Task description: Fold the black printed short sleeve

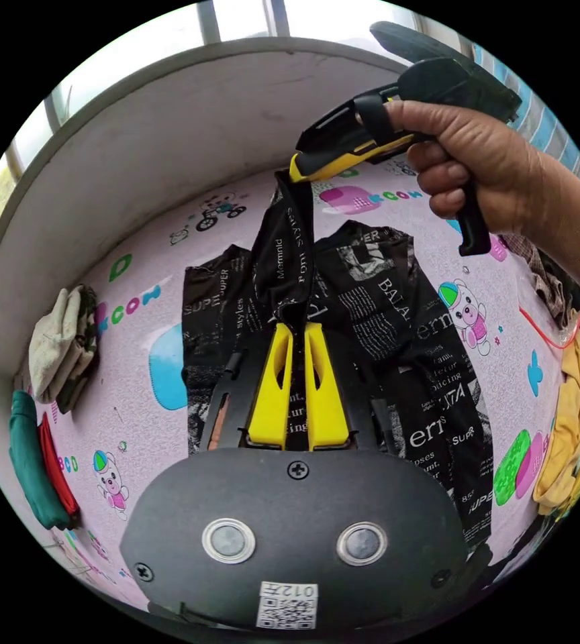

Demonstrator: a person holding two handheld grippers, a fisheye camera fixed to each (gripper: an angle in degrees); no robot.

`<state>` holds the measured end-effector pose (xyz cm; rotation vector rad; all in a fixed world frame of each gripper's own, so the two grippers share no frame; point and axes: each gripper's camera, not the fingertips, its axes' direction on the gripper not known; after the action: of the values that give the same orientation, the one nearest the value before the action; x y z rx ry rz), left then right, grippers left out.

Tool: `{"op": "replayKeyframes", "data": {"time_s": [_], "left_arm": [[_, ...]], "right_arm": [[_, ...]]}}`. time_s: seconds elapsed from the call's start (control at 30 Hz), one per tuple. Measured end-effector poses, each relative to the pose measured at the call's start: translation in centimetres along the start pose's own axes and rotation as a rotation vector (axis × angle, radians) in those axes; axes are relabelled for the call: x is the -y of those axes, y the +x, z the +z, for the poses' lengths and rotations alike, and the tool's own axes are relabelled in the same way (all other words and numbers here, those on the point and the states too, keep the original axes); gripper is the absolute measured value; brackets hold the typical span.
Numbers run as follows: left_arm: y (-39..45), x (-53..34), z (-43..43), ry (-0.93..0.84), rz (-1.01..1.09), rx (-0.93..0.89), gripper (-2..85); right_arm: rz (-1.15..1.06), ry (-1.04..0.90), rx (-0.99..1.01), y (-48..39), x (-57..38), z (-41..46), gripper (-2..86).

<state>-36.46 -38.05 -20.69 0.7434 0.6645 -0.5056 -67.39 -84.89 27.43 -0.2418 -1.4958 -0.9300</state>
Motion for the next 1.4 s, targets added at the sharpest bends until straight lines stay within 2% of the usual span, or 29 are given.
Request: {"op": "replayKeyframes", "data": {"time_s": [0.27,0.4,0.57,0.73,0.9,1.03,1.17,1.4], "left_arm": [[2.3,-0.5,1.7,-0.034,-0.024,-0.168,2.4],[3.7,-1.8,1.6,-0.037,0.016,-0.328,2.1],[3.5,-4.1,0.5,0.007,0.032,-0.425,1.7],[1.0,-6.8,-0.8,-0.046,0.107,-0.352,1.6],[-4.7,-9.1,-2.1,-0.122,0.051,-0.262,2.1],[-8.5,-10.9,-2.8,-0.284,0.098,-0.2,3.6],[-10.7,-12.2,-2.5,-0.438,0.165,-0.249,6.3],[-10.3,-13.1,1.2,-0.627,0.3,-0.19,9.6]], "right_arm": [[0.221,-0.015,-0.008,9.1,-4.2,1.7,0.1],[0.282,-0.078,-0.072,11.4,-5.0,1.9,3.2],[0.339,0.042,-0.067,12.2,-7.4,-2.5,6.7],[0.193,-0.012,0.06,7.8,-10.8,-3.8,5.5],[0.069,-0.098,0.137,2.4,-14.7,-3.5,4.0],[0.13,-0.157,0.257,-0.7,-17.4,-1.9,3.2],[0.244,-0.236,0.395,-3.1,-19.3,0.1,3.2],[0.362,-0.263,0.381,-4.6,-22.0,1.3,4.0]]}}
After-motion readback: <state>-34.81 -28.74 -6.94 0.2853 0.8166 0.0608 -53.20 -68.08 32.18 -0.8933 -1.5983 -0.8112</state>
